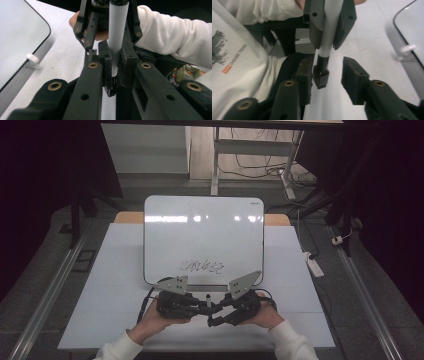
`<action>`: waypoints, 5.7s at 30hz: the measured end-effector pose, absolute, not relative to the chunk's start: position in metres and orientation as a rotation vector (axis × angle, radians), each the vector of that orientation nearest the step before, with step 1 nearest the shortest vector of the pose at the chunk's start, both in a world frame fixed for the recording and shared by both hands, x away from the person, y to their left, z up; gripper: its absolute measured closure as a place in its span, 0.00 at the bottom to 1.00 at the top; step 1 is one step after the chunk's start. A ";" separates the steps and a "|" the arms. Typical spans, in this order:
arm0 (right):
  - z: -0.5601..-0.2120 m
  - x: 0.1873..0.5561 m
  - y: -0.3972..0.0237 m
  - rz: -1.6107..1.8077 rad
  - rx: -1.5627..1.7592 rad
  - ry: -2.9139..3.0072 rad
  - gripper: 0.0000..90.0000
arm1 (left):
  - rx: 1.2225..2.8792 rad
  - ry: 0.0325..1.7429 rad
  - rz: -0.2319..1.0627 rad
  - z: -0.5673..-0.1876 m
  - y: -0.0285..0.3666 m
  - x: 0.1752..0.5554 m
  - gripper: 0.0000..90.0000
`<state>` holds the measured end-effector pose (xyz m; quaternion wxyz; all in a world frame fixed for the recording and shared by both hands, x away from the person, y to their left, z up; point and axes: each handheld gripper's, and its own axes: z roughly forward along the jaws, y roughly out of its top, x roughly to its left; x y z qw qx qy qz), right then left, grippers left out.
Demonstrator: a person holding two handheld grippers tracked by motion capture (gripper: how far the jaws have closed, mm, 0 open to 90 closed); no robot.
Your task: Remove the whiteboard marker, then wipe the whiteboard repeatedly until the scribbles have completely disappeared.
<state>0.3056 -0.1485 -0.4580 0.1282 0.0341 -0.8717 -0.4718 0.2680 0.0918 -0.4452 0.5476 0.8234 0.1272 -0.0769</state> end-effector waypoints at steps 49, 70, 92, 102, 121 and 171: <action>-0.467 0.316 -0.146 -1.948 -0.756 -2.732 0.86 | 1.880 1.095 0.439 -0.507 0.235 0.220 0.27; -0.477 0.390 -0.057 -1.893 -0.893 -2.794 0.86 | 1.887 1.080 0.428 -0.511 0.238 0.222 0.26; -0.500 0.376 -0.032 -1.755 -0.575 -2.918 0.86 | 1.883 1.079 0.434 -0.511 0.242 0.222 0.27; -0.502 0.374 -0.035 -1.779 -0.589 -2.914 0.86 | 1.883 1.087 0.428 -0.513 0.243 0.224 0.27; -0.499 0.373 -0.050 -1.841 -0.661 -2.955 0.86 | 1.889 1.095 0.427 -0.514 0.242 0.225 0.27; -0.492 0.383 -0.087 -1.961 -0.915 -2.836 0.86 | 1.895 1.099 0.414 -0.515 0.240 0.224 0.27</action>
